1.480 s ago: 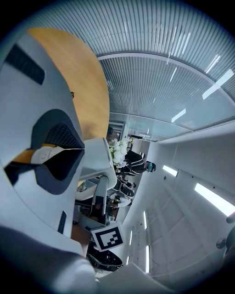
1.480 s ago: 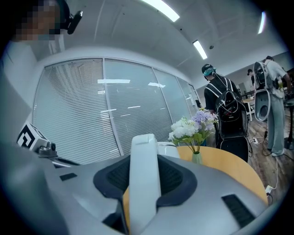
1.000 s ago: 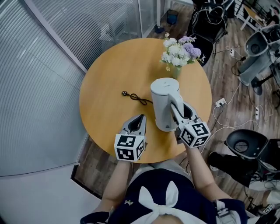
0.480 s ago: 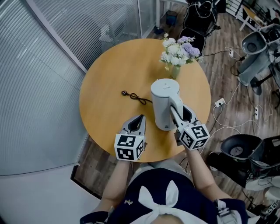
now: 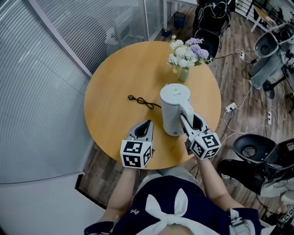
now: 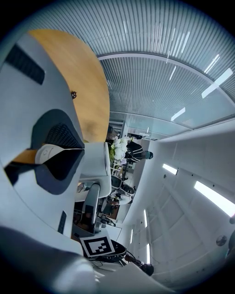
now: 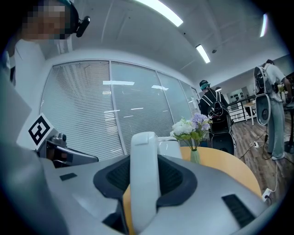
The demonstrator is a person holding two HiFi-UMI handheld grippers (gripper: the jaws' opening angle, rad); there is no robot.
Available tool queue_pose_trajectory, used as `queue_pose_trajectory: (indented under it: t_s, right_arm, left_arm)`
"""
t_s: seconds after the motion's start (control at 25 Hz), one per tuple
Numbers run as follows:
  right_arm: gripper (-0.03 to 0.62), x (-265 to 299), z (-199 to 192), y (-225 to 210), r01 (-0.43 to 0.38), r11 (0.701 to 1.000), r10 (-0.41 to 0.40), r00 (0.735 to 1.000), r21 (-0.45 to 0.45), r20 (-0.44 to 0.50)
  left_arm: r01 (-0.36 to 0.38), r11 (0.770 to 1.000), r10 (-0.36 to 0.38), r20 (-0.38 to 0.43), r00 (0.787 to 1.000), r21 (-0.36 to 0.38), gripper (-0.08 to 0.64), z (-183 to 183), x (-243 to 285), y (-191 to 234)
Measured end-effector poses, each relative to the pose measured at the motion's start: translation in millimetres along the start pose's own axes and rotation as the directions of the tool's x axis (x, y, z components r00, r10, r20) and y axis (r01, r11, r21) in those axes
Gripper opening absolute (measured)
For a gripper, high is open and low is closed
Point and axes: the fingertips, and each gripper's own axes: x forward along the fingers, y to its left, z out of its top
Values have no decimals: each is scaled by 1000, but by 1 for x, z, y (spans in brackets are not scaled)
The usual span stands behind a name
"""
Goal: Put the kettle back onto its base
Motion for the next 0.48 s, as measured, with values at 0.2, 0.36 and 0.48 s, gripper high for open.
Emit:
queue_pose_trajectory:
  t_s: [0.2, 0.36, 0.48]
  right_arm:
    - [150, -6, -7, 1, -8, 1000, 8, 1000, -19, -1]
    - [150, -14, -13, -1, -7, 999, 7, 1000, -31, -4]
    - [150, -19, -18, 0, -8, 999, 7, 1000, -42, -10]
  left_arm:
    - [-1, 1000, 1, 2, 1000, 0, 28, -3, -1, -2]
    - [-2, 1000, 2, 2, 1000, 2, 28, -6, -4, -6]
    - [-3, 1000, 3, 4, 1000, 3, 28, -8, -6, -9]
